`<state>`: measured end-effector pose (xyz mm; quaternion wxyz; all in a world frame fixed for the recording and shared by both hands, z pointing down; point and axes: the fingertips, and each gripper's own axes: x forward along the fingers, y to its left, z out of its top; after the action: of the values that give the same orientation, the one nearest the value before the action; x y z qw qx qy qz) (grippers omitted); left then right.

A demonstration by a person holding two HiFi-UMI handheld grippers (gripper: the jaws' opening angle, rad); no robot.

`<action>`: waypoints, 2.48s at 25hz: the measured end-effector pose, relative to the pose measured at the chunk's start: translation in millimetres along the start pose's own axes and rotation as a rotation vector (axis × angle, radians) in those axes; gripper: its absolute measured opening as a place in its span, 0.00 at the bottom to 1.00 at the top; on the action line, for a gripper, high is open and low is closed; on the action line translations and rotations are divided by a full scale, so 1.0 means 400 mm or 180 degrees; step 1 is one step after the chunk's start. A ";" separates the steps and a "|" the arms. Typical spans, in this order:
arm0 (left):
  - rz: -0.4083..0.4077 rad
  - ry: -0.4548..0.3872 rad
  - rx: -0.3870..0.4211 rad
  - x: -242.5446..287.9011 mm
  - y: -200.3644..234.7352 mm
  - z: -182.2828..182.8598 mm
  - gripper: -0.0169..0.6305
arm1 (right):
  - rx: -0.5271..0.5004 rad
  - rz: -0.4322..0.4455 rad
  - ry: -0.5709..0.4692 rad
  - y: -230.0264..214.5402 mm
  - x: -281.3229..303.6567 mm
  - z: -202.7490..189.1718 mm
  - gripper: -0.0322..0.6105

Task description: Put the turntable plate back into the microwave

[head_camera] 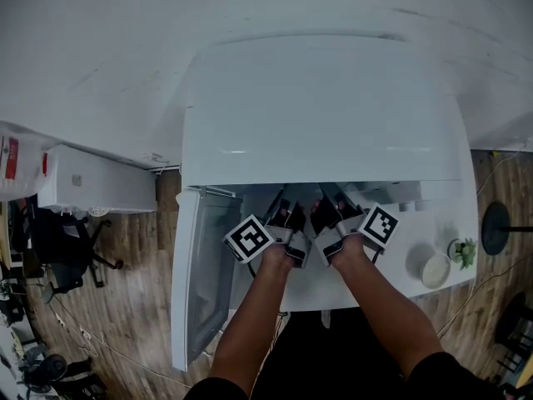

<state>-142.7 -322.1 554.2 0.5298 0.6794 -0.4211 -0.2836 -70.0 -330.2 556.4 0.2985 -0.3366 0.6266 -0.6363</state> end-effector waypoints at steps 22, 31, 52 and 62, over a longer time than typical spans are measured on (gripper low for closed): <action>0.0320 0.0186 0.0589 -0.034 0.040 -0.038 0.11 | -0.2111 -0.0478 0.0192 0.047 -0.093 0.003 0.07; 0.0386 0.0487 0.1898 -0.100 -0.001 -0.105 0.11 | -0.3443 -0.0214 0.0519 0.116 -0.145 -0.056 0.08; 0.0458 0.0351 0.3215 -0.293 -0.279 -0.140 0.09 | -0.4373 0.0423 0.0709 0.362 -0.314 -0.187 0.08; 0.0402 0.0225 0.3280 -0.295 -0.324 -0.115 0.09 | -0.4082 0.0641 0.0634 0.424 -0.299 -0.195 0.08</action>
<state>-126.5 -186.2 435.6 0.1566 0.8344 -0.5282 0.0161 -68.5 -193.9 381.4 0.0373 -0.3270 0.9348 -0.1337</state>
